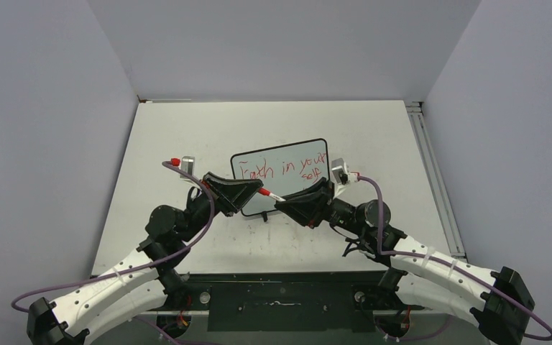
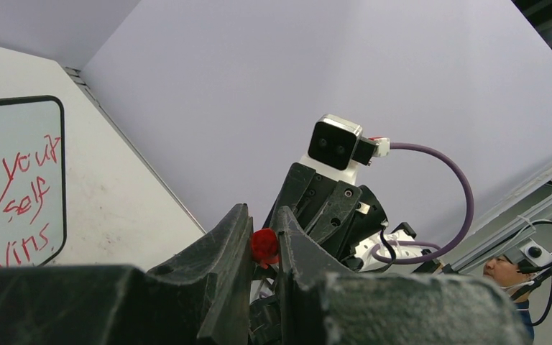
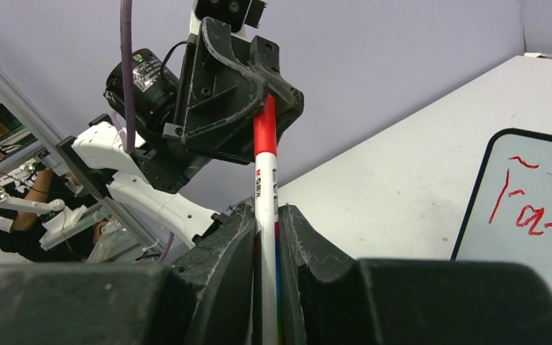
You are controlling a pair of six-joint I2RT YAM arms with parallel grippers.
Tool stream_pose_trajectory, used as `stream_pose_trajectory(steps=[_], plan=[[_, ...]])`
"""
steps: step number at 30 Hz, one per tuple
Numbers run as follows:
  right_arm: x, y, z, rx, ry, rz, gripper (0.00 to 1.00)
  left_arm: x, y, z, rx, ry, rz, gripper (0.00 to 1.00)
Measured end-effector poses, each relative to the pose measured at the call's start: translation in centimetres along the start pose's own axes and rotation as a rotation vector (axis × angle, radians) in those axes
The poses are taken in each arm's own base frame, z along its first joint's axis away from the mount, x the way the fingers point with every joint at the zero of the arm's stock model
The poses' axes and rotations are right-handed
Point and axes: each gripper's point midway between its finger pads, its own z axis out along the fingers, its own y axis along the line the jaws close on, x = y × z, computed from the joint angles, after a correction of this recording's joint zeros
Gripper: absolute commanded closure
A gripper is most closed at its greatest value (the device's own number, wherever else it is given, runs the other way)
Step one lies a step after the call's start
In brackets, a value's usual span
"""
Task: Write a sentence on the whiteboard
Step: Close the whiteboard marker at the center of the board, then place the whiteboard marker at the center of the board.
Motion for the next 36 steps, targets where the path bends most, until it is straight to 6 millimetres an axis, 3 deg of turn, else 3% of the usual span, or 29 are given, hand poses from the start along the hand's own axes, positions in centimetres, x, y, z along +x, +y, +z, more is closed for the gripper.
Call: stream_pose_trajectory(steps=[6,11,15,19,26,31,36], plan=[[0.1,-0.2,0.0,0.007,0.005,-0.010,0.95,0.1,0.3,-0.1,-0.011,0.004,0.004,1.00],[0.3,-0.6,0.0,0.021,0.010,-0.021,0.95,-0.1,0.7,0.3,-0.063,0.041,0.059,0.64],[-0.9,-2.3,0.1,0.130,-0.030,-0.041,0.95,1.5,1.3,0.1,-0.092,0.223,0.108,0.45],[-1.5,-5.0,-1.3,0.303,-0.048,-0.068,0.95,0.0,3.1,-0.1,-0.171,0.279,0.158,0.33],[-0.6,-7.4,-3.8,0.471,0.046,-0.145,0.95,-4.6,4.0,-1.0,-0.265,0.278,0.295,0.21],[2.4,-8.1,-5.3,0.499,0.196,-0.145,0.95,-7.4,8.8,-3.4,-0.456,0.251,0.355,0.18],[6.3,-9.0,-6.9,0.527,0.318,-0.079,0.95,-8.5,15.6,-7.0,-0.690,0.218,0.411,0.16]])
